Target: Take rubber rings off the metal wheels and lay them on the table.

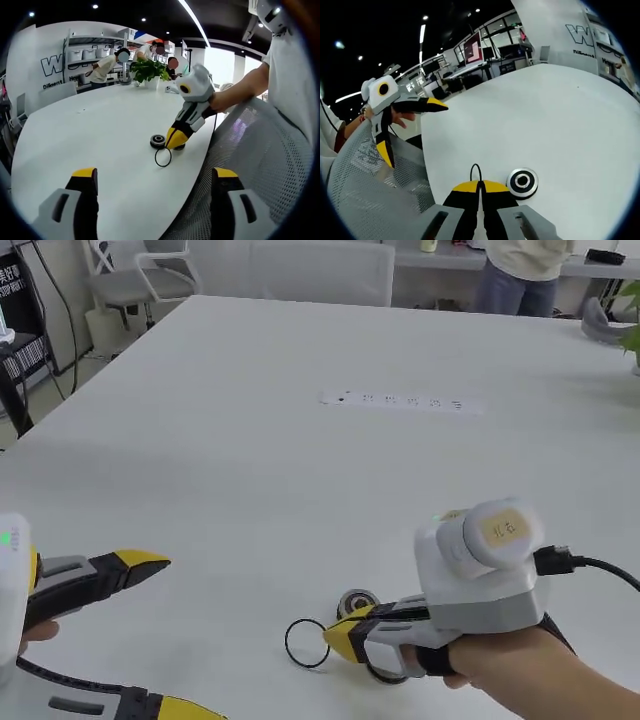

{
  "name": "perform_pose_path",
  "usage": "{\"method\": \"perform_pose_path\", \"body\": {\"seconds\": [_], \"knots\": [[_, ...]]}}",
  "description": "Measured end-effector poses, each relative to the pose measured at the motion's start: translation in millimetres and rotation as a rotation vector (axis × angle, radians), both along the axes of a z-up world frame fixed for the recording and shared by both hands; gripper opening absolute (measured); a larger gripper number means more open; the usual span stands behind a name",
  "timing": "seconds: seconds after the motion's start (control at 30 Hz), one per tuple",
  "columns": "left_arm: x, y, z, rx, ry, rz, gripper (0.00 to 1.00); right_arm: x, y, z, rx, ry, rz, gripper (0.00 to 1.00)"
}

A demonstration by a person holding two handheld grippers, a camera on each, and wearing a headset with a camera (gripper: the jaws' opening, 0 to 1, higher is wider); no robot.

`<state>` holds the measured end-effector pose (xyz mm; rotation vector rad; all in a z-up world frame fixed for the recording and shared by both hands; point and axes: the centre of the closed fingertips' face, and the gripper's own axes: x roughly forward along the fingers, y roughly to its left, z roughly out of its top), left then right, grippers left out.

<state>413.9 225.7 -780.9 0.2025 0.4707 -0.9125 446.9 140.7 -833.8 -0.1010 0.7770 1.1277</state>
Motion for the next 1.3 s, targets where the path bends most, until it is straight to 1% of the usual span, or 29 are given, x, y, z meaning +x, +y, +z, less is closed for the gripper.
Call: {"method": "perform_pose_path", "body": {"seconds": [0.2, 0.37, 0.47, 0.6, 0.73, 0.87, 1.07, 1.13, 1.3], "knots": [[0.3, 0.5, 0.2, -0.007, 0.001, 0.003, 0.92, 1.3, -2.1, -3.1, -0.012, -0.009, 0.003, 0.00], [0.5, 1.1, 0.2, -0.011, 0.004, 0.007, 0.91, -0.6, -1.2, -7.0, -0.030, -0.021, 0.021, 0.00], [0.6, 1.2, 0.3, -0.013, 0.005, 0.009, 0.91, -1.1, -1.1, -7.5, -0.040, -0.037, 0.038, 0.00], [1.1, 1.9, 0.4, -0.017, 0.007, 0.014, 0.91, -2.6, -1.0, -9.0, -0.044, -0.036, 0.050, 0.01], [1.3, 2.4, 0.0, -0.015, 0.007, 0.016, 0.91, -3.3, -1.8, -11.4, -0.058, -0.046, 0.062, 0.02], [1.5, 2.9, -0.1, -0.015, 0.008, 0.017, 0.91, -4.5, -0.3, -10.4, -0.047, -0.040, 0.065, 0.06], [0.7, 1.8, -0.8, -0.015, 0.011, 0.010, 0.91, -4.9, -1.6, -12.5, -0.059, -0.044, 0.071, 0.09], [0.7, 1.8, -0.8, -0.014, 0.011, 0.011, 0.91, -4.7, -0.5, -11.1, -0.047, -0.034, 0.062, 0.10], [0.6, 0.2, 2.2, -0.031, 0.007, 0.011, 0.91, -2.2, -1.1, -9.2, -0.045, -0.044, 0.056, 0.13]]}}
